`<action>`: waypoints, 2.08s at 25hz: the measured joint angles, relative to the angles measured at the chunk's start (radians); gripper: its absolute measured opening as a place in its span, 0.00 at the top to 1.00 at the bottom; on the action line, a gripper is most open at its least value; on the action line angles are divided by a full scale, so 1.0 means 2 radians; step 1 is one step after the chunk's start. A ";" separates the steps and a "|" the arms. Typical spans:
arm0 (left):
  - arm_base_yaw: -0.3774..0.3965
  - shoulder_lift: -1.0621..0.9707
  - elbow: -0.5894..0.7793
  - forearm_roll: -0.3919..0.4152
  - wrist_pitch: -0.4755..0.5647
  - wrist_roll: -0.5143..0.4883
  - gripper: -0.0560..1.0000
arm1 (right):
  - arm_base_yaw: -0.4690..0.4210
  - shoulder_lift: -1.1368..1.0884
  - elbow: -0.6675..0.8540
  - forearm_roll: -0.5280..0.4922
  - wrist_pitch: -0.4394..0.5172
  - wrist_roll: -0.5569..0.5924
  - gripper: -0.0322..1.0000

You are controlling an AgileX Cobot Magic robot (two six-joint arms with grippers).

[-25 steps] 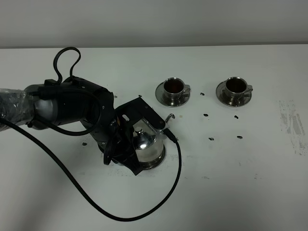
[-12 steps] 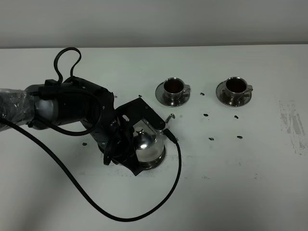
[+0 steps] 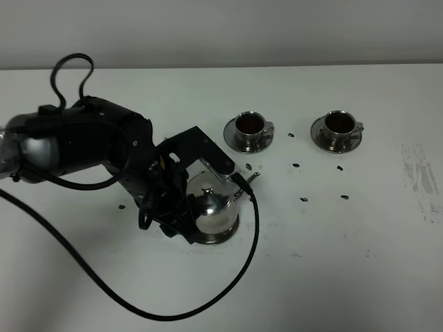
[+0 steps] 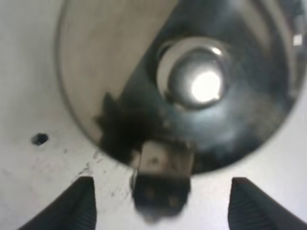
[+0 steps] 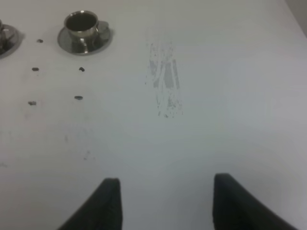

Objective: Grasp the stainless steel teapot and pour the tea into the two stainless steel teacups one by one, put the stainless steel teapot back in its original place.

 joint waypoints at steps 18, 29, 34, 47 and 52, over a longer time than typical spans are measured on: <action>0.047 -0.247 0.000 0.013 0.122 -0.129 0.40 | 0.000 0.000 0.000 0.000 0.000 0.000 0.56; 0.243 -0.415 0.102 0.001 0.209 -0.145 0.40 | 0.000 0.000 0.000 0.000 0.000 0.000 0.56; 0.323 -0.536 0.218 -0.010 0.226 -0.145 0.40 | 0.000 0.000 0.000 0.000 0.000 0.000 0.56; 0.336 -0.769 0.337 -0.003 0.212 -0.180 0.40 | 0.000 0.000 0.000 0.000 0.000 0.000 0.56; 0.325 -0.824 0.338 0.001 0.209 -0.181 0.40 | 0.000 0.000 0.000 0.000 0.000 0.000 0.56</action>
